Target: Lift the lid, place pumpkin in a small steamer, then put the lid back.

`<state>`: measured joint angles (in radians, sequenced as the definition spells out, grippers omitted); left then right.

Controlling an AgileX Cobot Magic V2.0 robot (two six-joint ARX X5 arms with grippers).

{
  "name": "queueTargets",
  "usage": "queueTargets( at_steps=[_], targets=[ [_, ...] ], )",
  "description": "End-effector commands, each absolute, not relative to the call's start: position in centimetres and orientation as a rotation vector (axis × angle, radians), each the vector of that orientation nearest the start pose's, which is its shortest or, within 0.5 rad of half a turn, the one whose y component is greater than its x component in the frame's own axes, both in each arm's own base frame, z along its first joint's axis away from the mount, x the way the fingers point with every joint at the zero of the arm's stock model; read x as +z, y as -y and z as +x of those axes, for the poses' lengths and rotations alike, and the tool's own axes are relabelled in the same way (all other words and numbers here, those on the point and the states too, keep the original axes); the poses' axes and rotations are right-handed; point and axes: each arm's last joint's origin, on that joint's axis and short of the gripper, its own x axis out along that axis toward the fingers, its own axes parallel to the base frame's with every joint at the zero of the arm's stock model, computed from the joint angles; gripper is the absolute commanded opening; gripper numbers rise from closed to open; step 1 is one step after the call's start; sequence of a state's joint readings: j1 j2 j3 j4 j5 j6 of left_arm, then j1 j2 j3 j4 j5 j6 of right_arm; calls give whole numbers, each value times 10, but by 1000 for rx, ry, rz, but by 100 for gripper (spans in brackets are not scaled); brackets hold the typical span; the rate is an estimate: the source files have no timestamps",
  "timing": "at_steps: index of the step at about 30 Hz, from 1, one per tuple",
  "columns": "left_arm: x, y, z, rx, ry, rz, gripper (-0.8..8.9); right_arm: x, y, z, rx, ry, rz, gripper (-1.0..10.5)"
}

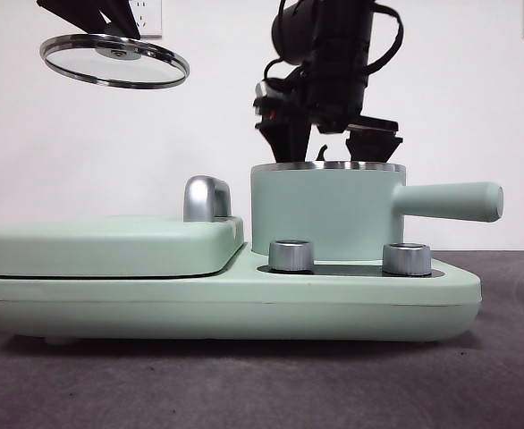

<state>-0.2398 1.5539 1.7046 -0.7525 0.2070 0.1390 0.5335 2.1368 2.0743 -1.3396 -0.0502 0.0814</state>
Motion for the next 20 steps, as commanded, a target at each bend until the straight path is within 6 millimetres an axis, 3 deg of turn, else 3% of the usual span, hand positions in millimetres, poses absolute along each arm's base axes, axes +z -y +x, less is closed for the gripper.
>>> queueTargets(
  at_steps=[1,20],
  targets=[
    [420,85,320,-479,-518,148,15,262,-224,370,421,-1439,-314,268],
    [420,85,320,-479,-519,147,15,257,-225,374,408,-1429,-324,274]
  ],
)
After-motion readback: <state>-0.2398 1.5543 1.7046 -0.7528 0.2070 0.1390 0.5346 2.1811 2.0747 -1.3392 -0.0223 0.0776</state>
